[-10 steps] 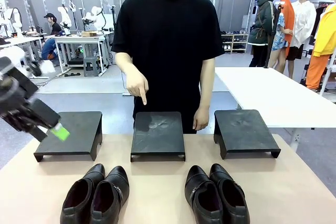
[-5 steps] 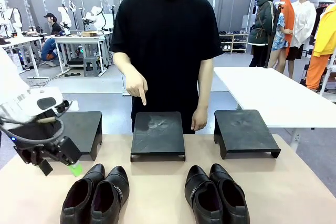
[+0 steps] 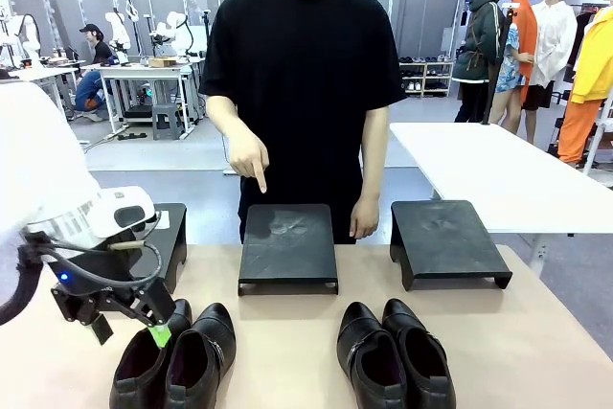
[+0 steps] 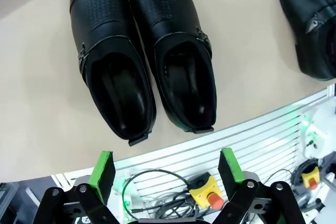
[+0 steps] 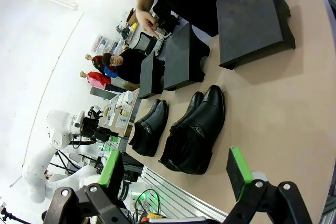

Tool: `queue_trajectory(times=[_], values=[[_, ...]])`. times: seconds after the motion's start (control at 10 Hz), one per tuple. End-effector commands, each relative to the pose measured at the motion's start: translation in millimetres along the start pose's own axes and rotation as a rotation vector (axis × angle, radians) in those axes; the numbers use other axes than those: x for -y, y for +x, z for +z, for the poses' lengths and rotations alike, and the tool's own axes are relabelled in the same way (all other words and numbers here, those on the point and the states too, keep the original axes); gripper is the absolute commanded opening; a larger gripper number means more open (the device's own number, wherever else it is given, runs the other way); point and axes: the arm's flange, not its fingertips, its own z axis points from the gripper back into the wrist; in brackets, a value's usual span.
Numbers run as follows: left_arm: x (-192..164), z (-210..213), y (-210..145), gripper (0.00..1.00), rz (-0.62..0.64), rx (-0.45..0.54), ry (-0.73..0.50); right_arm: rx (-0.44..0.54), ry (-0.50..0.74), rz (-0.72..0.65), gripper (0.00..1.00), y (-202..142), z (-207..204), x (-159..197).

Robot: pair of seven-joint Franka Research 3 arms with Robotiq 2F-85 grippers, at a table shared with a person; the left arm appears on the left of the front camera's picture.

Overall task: Place the shoes on the stand as instructed by the person.
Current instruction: Pick up one pair of Shoes and place it on the Shoes Stand indicated by the person.

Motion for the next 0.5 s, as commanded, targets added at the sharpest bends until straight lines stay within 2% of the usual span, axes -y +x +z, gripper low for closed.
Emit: queue_trajectory(times=[0.0,0.4], values=[[-3,-33,-10,1.00,0.019,0.035,0.043,0.005,0.008,0.004,1.00,0,1,-1],[-5,-62,2,1.00,0.050,0.014,0.069,0.005,0.008,0.004,1.00,0,1,-1]])
